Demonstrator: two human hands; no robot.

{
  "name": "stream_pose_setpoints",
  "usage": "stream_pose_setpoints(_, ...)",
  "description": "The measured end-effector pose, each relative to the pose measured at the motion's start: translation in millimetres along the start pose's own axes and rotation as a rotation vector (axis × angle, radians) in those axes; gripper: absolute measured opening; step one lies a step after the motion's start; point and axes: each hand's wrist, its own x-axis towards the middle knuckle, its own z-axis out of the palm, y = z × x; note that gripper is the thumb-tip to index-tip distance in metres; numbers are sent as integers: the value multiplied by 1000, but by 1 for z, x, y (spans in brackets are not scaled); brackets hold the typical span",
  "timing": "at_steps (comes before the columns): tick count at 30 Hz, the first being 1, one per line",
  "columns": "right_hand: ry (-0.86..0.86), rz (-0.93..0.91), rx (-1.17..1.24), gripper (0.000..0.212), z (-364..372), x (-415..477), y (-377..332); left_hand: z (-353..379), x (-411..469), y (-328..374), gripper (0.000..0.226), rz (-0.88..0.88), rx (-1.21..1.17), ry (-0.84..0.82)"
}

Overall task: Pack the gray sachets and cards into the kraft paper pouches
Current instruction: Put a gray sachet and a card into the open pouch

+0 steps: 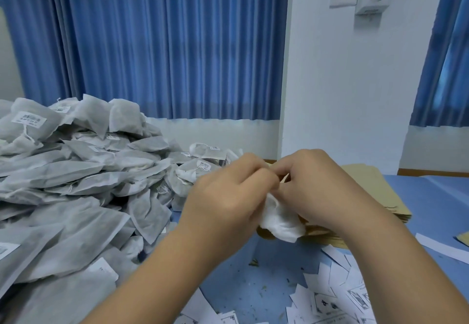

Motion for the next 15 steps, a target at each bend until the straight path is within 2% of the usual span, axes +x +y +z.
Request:
stream_pose_setpoints(5, -29, 5, 17, 28, 1, 0, 1, 12, -11, 1, 24, 39, -22, -83)
stream_pose_setpoints(10, 94, 71, 66, 22, 2, 5, 15, 10, -5, 2, 16, -117, -206, -212)
stream_pose_setpoints(11, 114, 89, 61, 20, 2, 6, 18, 9, -4, 2, 18, -142, -263, -263)
stream_pose_setpoints(15, 197, 165, 137, 19, -2, 10, 28, 1, 0, -8, 49, -245, -470, -546)
